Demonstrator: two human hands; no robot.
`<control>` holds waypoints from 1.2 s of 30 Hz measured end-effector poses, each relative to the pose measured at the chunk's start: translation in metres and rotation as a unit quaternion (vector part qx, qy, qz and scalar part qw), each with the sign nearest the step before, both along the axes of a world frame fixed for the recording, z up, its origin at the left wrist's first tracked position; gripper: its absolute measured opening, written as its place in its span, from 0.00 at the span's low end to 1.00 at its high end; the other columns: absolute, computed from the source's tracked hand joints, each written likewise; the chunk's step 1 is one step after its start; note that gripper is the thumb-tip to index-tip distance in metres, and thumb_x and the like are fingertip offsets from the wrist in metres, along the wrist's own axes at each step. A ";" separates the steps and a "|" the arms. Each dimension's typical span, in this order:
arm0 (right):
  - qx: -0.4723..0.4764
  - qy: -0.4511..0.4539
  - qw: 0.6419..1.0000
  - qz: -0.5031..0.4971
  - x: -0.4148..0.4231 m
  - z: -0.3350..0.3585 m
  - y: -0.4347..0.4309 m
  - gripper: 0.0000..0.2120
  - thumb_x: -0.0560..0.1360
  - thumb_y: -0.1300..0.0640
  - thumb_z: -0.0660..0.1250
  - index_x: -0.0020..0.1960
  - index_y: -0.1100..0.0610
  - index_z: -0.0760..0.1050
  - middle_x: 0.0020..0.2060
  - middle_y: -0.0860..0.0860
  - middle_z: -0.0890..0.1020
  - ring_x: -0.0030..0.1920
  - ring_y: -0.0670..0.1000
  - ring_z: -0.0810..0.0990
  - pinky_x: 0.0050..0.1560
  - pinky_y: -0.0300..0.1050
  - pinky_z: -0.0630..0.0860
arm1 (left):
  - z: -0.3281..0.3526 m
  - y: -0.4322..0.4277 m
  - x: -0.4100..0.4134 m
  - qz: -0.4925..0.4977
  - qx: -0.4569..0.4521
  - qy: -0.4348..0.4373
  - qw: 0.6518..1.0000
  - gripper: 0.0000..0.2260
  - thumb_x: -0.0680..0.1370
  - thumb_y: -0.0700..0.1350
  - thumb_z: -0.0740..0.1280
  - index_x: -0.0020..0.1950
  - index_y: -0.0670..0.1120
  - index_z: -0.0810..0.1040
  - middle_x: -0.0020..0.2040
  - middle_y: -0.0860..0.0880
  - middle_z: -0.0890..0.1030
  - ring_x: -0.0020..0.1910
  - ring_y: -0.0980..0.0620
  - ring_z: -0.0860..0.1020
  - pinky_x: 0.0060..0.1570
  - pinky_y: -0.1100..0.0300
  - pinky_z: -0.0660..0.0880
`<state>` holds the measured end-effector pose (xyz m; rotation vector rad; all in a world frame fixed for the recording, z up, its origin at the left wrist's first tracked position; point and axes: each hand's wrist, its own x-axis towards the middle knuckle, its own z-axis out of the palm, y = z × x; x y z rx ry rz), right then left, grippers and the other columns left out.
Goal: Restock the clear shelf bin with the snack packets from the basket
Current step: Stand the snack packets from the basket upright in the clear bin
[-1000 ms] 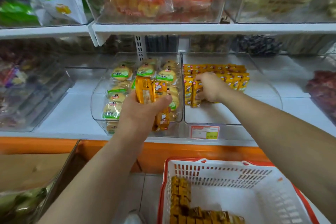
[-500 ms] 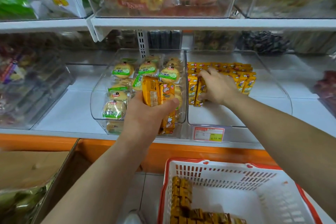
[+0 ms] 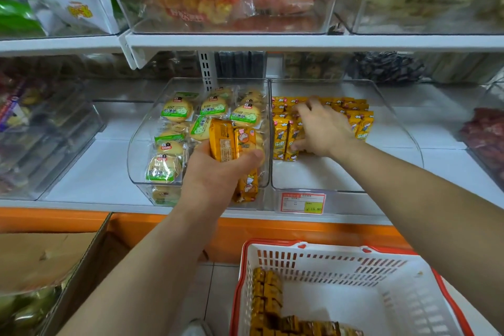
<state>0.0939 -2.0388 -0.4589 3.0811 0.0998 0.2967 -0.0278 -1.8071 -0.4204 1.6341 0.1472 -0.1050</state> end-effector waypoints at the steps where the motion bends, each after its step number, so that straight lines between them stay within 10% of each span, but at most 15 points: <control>1: 0.019 0.000 1.000 -0.005 -0.006 0.006 -0.002 0.43 0.63 0.37 0.79 0.71 0.50 0.66 0.66 0.54 0.70 0.64 0.60 0.75 0.54 0.55 0.77 | 0.001 -0.001 0.000 -0.003 -0.011 0.008 1.000 0.12 0.72 0.50 0.79 0.53 0.52 0.82 0.47 0.49 0.88 0.49 0.44 0.86 0.51 0.38 0.83; 7: 0.284 -0.047 0.957 -0.007 -0.086 0.041 -0.010 0.20 0.71 0.42 0.74 0.58 0.49 0.76 0.52 0.45 0.77 0.47 0.45 0.77 0.45 0.45 0.73 | 0.010 -0.012 -0.004 -0.068 -0.159 0.094 0.980 0.10 0.78 0.39 0.70 0.60 0.43 0.80 0.47 0.41 0.88 0.44 0.43 0.87 0.41 0.49 0.84; 12: 0.649 0.083 0.755 0.033 -0.178 0.051 -0.003 0.09 0.81 0.51 0.65 0.57 0.40 0.79 0.45 0.45 0.85 0.41 0.49 0.85 0.35 0.41 0.78 | 0.010 -0.035 -0.024 -0.202 -0.171 0.092 0.960 0.12 0.79 0.43 0.69 0.62 0.44 0.80 0.53 0.42 0.87 0.52 0.43 0.87 0.46 0.49 0.85; 21: 0.664 0.180 0.725 0.002 -0.210 0.052 -0.028 0.22 0.68 0.39 0.73 0.57 0.49 0.79 0.44 0.49 0.81 0.40 0.47 0.79 0.38 0.42 0.76 | 0.012 -0.064 -0.053 -0.334 -0.121 0.083 0.931 0.15 0.76 0.48 0.71 0.62 0.49 0.81 0.56 0.41 0.86 0.53 0.41 0.86 0.45 0.50 0.85; 27: 0.828 0.105 0.550 -0.027 -0.210 0.055 -0.045 0.17 0.68 0.56 0.74 0.54 0.59 0.77 0.43 0.58 0.83 0.34 0.55 0.83 0.36 0.45 0.81 | 0.015 -0.079 -0.052 -0.237 -0.120 0.059 0.962 0.13 0.78 0.51 0.69 0.60 0.47 0.79 0.50 0.42 0.87 0.46 0.45 0.87 0.35 0.58 0.82; 31: 0.838 0.088 0.538 -0.023 -0.206 0.047 -0.044 0.06 0.76 0.63 0.68 0.51 0.55 0.80 0.44 0.58 0.85 0.42 0.62 0.86 0.41 0.48 0.83 | 0.012 -0.078 -0.044 -0.171 -0.137 0.023 0.975 0.07 0.81 0.47 0.68 0.57 0.48 0.80 0.45 0.50 0.88 0.43 0.50 0.87 0.36 0.59 0.81; 36: 0.737 0.124 0.664 0.033 -0.204 0.040 -0.032 0.11 0.64 0.53 0.78 0.41 0.54 0.79 0.41 0.62 0.84 0.44 0.62 0.85 0.44 0.48 0.80 | 0.007 -0.077 -0.038 -0.141 -0.111 0.004 0.984 0.05 0.80 0.46 0.70 0.55 0.47 0.81 0.41 0.50 0.87 0.38 0.53 0.86 0.33 0.63 0.79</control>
